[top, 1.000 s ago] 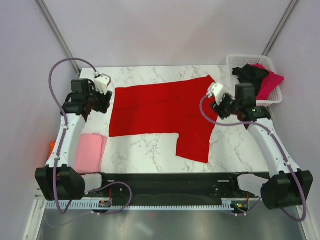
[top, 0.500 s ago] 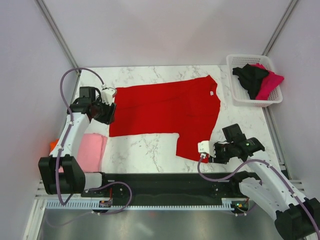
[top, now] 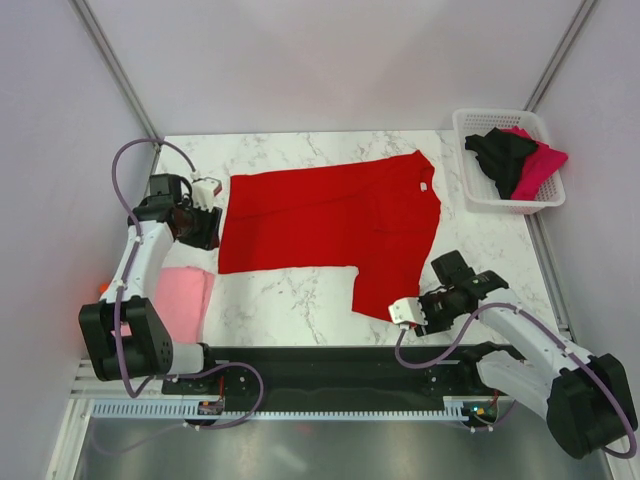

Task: Fold and stack the t-shirts
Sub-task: Fold the tshirt

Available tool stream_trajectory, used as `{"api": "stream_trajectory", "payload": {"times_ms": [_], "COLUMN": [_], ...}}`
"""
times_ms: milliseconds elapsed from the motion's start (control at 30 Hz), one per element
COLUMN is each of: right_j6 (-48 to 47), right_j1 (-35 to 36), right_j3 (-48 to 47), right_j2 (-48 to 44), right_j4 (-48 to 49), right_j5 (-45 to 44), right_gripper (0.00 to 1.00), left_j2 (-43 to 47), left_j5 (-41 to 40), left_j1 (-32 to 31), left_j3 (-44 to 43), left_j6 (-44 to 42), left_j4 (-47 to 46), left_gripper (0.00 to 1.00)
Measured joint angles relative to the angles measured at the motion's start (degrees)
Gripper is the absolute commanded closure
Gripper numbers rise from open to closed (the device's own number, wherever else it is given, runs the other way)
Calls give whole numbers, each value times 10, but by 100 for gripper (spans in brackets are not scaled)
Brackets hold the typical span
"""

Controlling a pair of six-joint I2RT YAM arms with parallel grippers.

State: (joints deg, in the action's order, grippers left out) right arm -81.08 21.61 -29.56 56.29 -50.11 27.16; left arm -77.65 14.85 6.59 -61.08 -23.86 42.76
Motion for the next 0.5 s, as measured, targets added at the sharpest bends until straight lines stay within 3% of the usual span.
{"api": "stream_trajectory", "payload": {"times_ms": [400,467,500], "right_j6": [-13,-11,-10], "right_j1": [28,36,40], "right_j3": [10,7,6], "right_j2": [68,74,77], "right_j4": [68,75,77], "right_j5": [0,1,1], "right_gripper": [55,58,64], "left_j2": [-26,-31,-33], "left_j5": [-4,-5,-7], "left_j1": [16,16,16], "left_j3": [0,0,0], "left_j6": [2,2,2], "left_j4": [2,2,2], "left_gripper": [44,44,44]}}
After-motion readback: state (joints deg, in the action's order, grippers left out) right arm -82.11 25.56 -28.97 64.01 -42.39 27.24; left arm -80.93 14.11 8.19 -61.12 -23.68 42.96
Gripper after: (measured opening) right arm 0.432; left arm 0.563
